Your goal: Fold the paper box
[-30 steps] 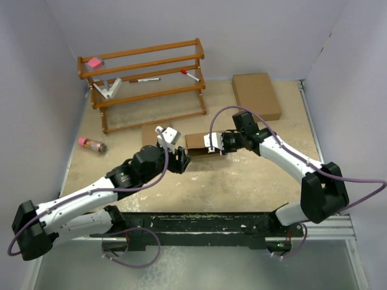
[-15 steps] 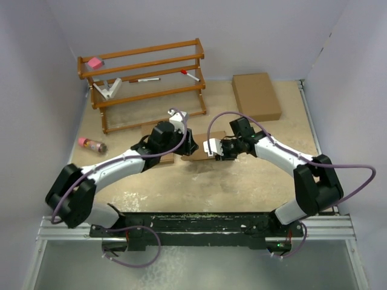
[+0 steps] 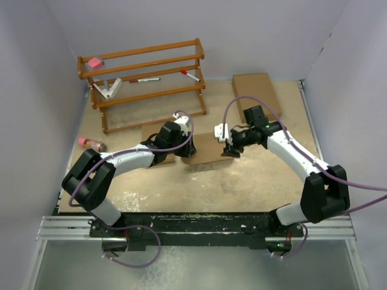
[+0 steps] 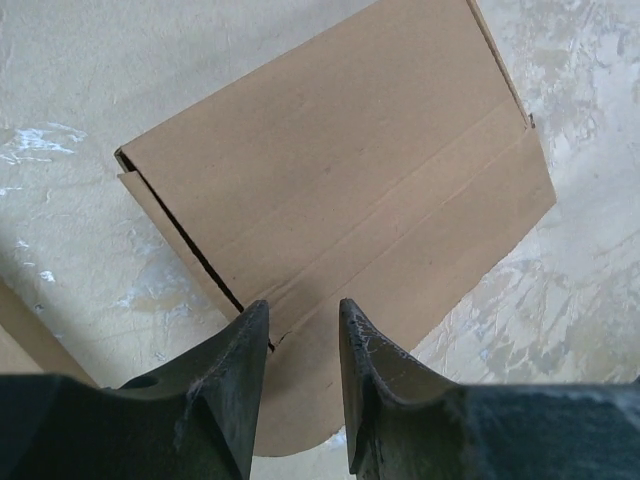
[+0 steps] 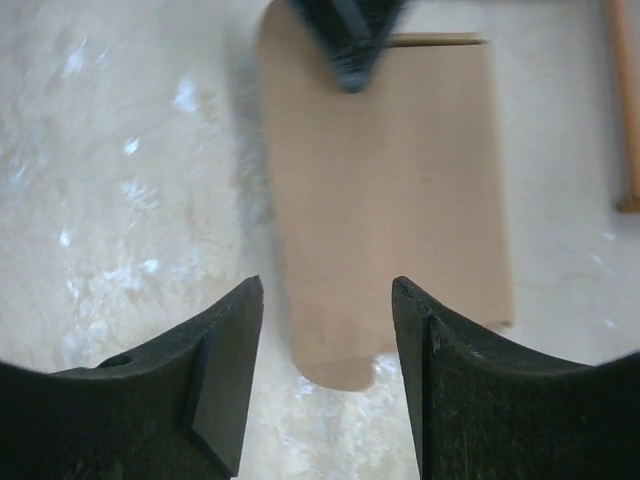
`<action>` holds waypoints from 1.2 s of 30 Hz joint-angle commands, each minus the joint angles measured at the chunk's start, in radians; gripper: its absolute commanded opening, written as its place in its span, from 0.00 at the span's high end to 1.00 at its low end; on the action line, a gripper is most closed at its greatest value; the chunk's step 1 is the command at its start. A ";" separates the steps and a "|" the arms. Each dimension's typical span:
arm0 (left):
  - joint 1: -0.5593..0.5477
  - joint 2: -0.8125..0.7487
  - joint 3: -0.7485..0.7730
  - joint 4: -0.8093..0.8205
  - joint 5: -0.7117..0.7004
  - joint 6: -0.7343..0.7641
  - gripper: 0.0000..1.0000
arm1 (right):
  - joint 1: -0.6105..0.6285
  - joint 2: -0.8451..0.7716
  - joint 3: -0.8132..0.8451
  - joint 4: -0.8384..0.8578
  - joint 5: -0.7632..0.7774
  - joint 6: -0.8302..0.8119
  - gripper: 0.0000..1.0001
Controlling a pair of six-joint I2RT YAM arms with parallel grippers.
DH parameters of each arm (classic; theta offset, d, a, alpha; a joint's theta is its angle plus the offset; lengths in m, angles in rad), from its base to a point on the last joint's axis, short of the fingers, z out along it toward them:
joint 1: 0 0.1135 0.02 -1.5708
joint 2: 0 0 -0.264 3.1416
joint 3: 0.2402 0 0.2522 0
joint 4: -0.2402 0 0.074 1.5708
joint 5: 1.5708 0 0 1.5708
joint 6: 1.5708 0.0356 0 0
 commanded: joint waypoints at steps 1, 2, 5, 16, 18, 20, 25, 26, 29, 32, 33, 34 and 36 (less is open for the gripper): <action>0.015 0.020 0.037 0.004 0.008 0.009 0.62 | -0.098 0.008 0.089 0.129 -0.130 0.389 0.49; 0.017 0.025 0.040 0.001 0.009 0.008 0.62 | -0.102 0.039 0.090 0.184 -0.117 0.482 0.59; 0.020 0.033 0.045 -0.003 0.014 0.005 0.62 | -0.106 0.156 0.134 0.195 -0.027 0.594 0.84; 0.023 -0.015 0.055 -0.006 0.043 -0.002 0.60 | -0.126 0.314 0.226 0.104 0.000 0.596 0.91; 0.023 -0.049 0.055 -0.006 0.050 0.000 0.59 | -0.132 0.266 0.230 0.079 -0.070 0.571 0.80; 0.024 -0.098 0.050 -0.008 0.051 0.009 0.58 | -0.141 0.215 0.221 0.078 -0.132 0.572 0.71; 0.023 -0.234 -0.027 0.047 -0.003 0.028 0.53 | -0.216 0.121 0.131 0.266 -0.143 0.771 0.38; 0.023 -0.259 -0.063 0.072 -0.015 0.025 0.49 | -0.241 0.122 0.099 0.322 -0.142 0.831 0.29; 0.024 -0.319 -0.154 0.157 -0.067 -0.017 0.25 | -0.305 0.167 0.039 0.464 -0.185 1.001 0.17; 0.045 -0.334 -0.230 0.257 -0.058 -0.081 0.09 | -0.321 0.252 0.060 0.460 -0.181 1.084 0.15; 0.062 -0.329 -0.243 0.276 -0.026 -0.102 0.09 | -0.321 0.283 0.078 0.436 -0.174 1.088 0.15; 0.078 -0.317 -0.247 0.285 0.010 -0.122 0.09 | -0.321 0.308 0.092 0.423 -0.168 1.102 0.15; 0.106 -0.285 -0.254 0.308 0.070 -0.156 0.09 | -0.321 0.364 0.115 0.413 -0.184 1.127 0.16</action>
